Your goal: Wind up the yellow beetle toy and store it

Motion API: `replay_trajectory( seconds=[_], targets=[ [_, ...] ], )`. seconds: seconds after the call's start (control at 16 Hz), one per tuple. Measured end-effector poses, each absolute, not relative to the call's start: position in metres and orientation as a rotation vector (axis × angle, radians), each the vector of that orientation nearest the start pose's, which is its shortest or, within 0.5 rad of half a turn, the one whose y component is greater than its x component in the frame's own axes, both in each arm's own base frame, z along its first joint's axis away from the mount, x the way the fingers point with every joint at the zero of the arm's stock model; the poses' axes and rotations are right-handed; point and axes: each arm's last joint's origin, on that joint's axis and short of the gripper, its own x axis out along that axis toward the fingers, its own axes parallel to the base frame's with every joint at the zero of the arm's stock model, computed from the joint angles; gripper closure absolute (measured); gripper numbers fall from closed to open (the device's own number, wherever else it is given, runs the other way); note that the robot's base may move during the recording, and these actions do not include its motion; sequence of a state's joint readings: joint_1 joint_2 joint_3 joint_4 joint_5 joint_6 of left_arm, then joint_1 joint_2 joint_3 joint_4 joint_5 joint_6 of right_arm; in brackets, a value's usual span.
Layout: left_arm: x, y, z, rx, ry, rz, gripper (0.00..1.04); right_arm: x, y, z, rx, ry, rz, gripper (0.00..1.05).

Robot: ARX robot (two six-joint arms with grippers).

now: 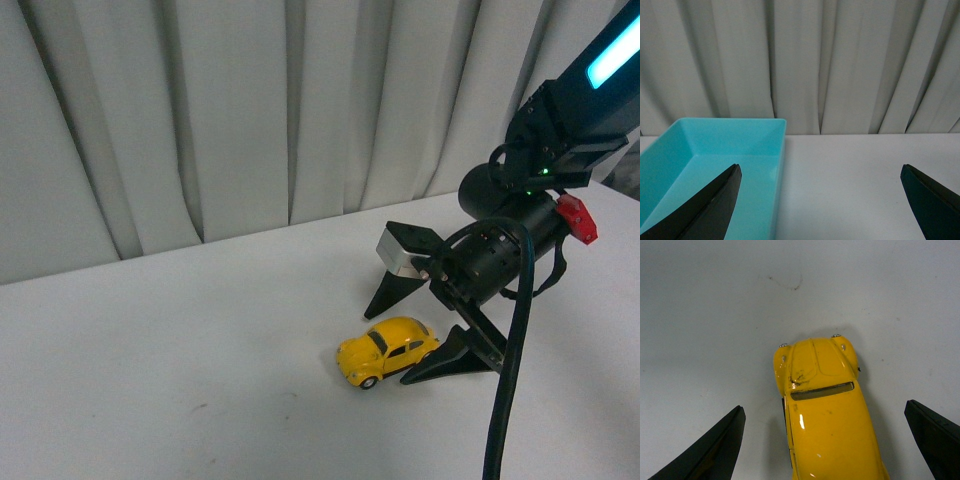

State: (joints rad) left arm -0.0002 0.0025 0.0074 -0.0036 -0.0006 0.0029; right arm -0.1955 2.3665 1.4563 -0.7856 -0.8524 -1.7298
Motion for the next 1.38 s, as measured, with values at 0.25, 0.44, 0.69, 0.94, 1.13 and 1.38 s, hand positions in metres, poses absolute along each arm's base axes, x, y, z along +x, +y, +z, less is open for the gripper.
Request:
replay_trajectory(
  seconds=[0.25, 0.44, 0.69, 0.94, 1.13, 1.38],
  targets=[
    [0.0974, 0.0000, 0.1655, 0.003, -0.001, 0.000, 0.07, 0.3922, -0.0560, 0.0440, -0.547, 0.596, 1.409, 0.07],
    [0.0974, 0.0000, 0.1655, 0.003, -0.001, 0.000, 0.07, 0.3924, -0.0561, 0.0438, -0.557, 0.602, 1.408, 0.29],
    [0.0974, 0.0000, 0.1655, 0.003, -0.001, 0.000, 0.07, 0.3930, -0.0540, 0.0442, -0.568, 0.605, 1.411, 0.62],
    [0.0974, 0.0000, 0.1655, 0.003, -0.001, 0.000, 0.07, 0.3934, -0.0546, 0.0441, -0.581, 0.614, 1.408, 0.62],
    [0.0974, 0.0000, 0.1655, 0.003, -0.001, 0.000, 0.07, 0.3942, -0.0555, 0.0446, -0.593, 0.625, 1.405, 0.62],
    [0.0974, 0.0000, 0.1655, 0.003, -0.001, 0.000, 0.07, 0.3947, -0.0562, 0.0445, -0.616, 0.644, 1.400, 0.62]
  ],
)
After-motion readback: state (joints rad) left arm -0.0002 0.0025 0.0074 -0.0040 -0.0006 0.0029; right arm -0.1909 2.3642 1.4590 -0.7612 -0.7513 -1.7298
